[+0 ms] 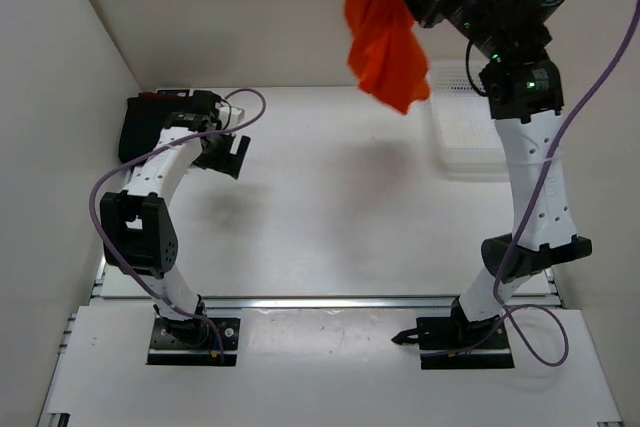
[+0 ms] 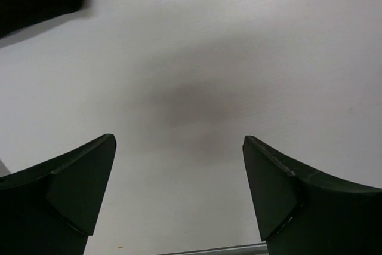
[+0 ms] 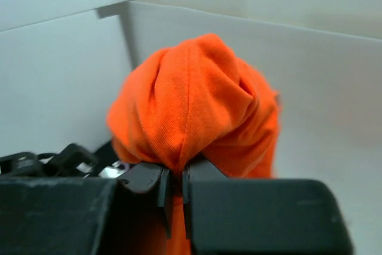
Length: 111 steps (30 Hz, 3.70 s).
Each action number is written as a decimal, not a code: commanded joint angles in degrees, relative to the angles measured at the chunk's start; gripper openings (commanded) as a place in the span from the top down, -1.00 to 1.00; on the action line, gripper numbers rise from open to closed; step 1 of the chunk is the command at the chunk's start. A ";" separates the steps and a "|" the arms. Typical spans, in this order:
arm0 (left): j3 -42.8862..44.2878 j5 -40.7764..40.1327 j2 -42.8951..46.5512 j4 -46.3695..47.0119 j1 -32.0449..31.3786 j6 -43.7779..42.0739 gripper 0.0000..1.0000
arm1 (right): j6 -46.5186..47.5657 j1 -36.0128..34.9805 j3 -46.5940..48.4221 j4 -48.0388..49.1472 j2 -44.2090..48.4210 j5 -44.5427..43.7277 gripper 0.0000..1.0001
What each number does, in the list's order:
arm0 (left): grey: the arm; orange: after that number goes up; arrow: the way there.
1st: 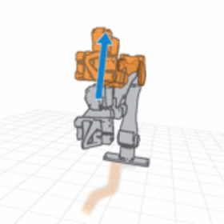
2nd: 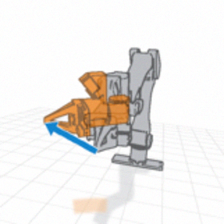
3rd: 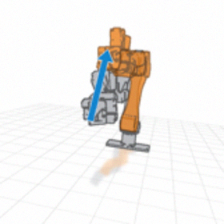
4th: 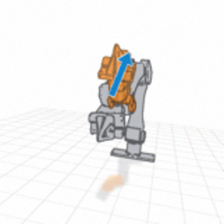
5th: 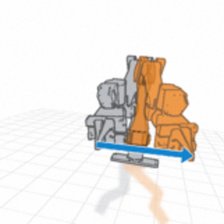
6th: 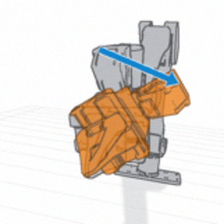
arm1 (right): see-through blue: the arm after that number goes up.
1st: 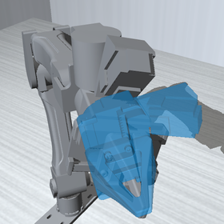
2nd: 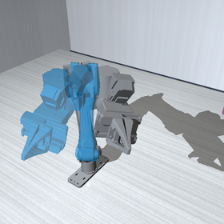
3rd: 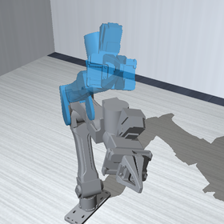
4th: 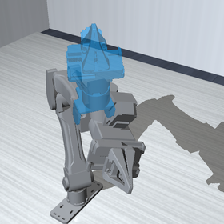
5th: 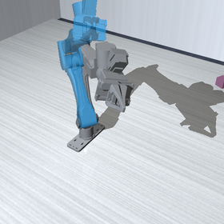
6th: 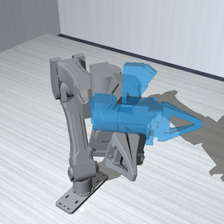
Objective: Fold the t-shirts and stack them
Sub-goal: Move the tshirt to the center of the board, then flatten out the tshirt
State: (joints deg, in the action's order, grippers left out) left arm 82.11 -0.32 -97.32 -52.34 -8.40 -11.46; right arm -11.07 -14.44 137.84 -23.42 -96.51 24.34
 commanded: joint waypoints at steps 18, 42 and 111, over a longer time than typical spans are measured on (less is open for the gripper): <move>-5.88 -5.04 8.71 -3.91 -4.23 -4.36 -0.97 | -0.98 -7.16 -56.51 -7.08 4.22 -15.89 -0.14; -22.78 -0.04 0.38 6.73 -11.12 0.92 0.60 | 2.63 -17.56 -58.73 -11.04 -15.91 -19.69 0.70; -32.98 -13.07 16.74 -1.98 13.67 -2.68 -0.69 | -25.49 -16.58 -102.07 -11.92 25.58 -19.49 -0.25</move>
State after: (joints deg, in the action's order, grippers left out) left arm 46.13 -17.39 -76.03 -54.35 2.94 -17.34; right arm -34.81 -28.80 34.41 -35.09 -69.38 10.31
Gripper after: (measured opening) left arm 0.855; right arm 0.625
